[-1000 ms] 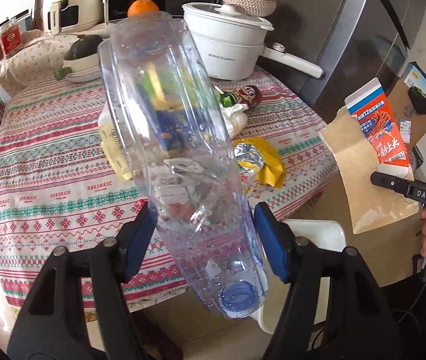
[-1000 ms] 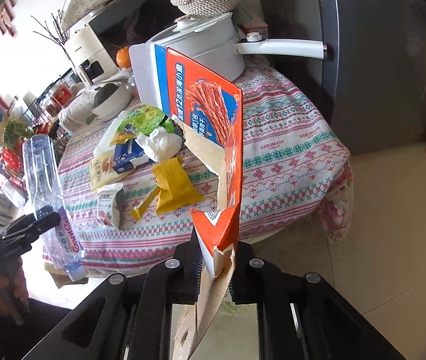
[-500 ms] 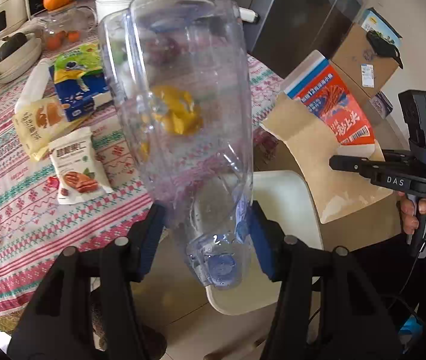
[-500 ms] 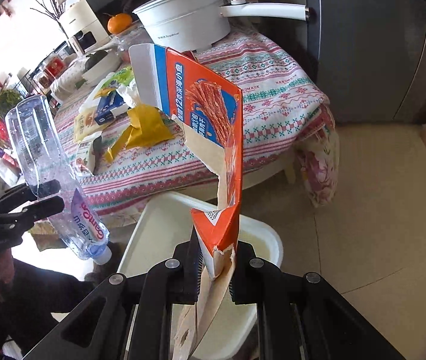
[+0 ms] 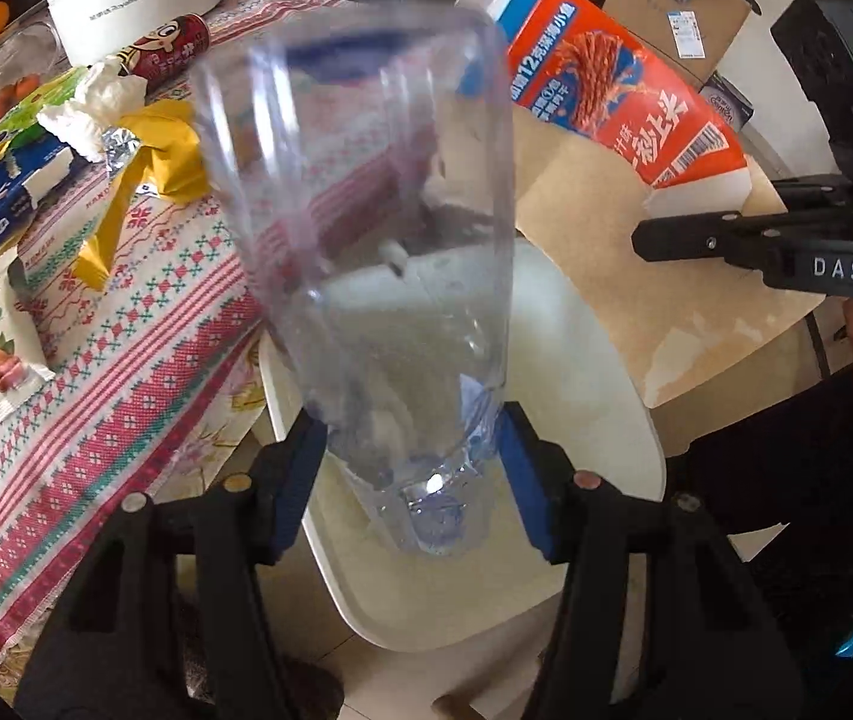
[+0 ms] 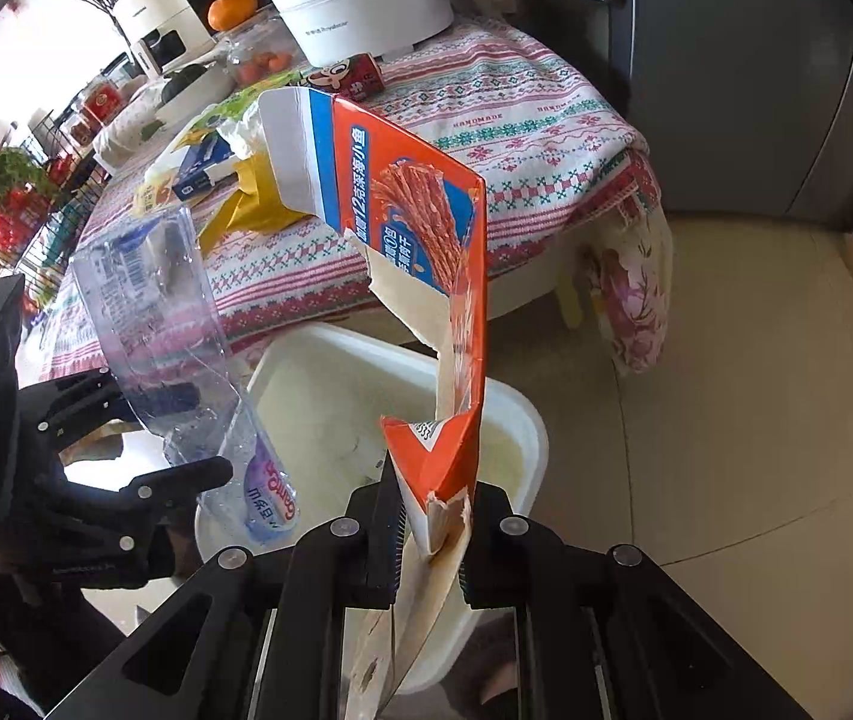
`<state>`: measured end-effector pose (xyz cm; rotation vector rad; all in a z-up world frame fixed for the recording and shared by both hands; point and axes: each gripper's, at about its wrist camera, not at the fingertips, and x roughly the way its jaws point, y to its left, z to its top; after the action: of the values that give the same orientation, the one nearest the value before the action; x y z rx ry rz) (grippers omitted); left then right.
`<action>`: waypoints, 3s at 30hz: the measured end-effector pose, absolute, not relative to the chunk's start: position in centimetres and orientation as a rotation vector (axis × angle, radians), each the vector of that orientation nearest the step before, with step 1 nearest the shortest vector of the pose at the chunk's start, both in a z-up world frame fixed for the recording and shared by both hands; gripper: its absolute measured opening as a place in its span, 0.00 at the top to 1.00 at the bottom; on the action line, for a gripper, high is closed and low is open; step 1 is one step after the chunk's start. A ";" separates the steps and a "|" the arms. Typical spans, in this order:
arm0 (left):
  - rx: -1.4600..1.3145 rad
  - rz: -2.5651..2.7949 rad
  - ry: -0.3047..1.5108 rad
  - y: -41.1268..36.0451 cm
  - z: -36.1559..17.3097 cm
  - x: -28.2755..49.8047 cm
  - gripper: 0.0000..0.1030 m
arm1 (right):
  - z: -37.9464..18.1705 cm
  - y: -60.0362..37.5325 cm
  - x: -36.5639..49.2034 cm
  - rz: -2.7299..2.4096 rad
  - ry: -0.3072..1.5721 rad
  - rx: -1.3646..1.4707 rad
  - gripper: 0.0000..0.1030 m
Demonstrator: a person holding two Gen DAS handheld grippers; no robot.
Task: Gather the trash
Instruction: 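Release carton into bin with right tool while left tool drops bottle, then grasp pecan kernels bag with left tool and lift it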
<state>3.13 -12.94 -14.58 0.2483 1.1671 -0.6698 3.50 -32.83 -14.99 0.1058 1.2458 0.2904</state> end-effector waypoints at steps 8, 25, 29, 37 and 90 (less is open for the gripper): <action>0.212 -0.622 1.171 -10.4 -14.0 3.3 0.28 | -16.0 -33.0 3.1 0.296 1.284 0.089 0.86; 0.091 -0.447 1.122 -3.3 -12.4 4.8 0.23 | -21.0 -26.4 1.5 0.507 1.512 -0.141 0.84; 0.084 -0.443 1.120 -2.9 -12.3 5.0 0.23 | -22.5 -25.2 1.0 0.540 1.579 -0.181 0.76; 0.081 -0.428 1.125 -2.2 -12.1 4.9 0.23 | -22.0 -25.0 1.5 0.511 1.587 -0.152 0.47; -0.035 -0.104 1.213 2.9 -15.6 16.1 0.57 | -13.0 -21.8 13.0 0.249 1.273 -0.057 0.27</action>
<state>16.10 2.92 -15.61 -0.0354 1.2130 -0.1038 12.99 -21.83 -13.02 -0.0567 1.2734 0.2492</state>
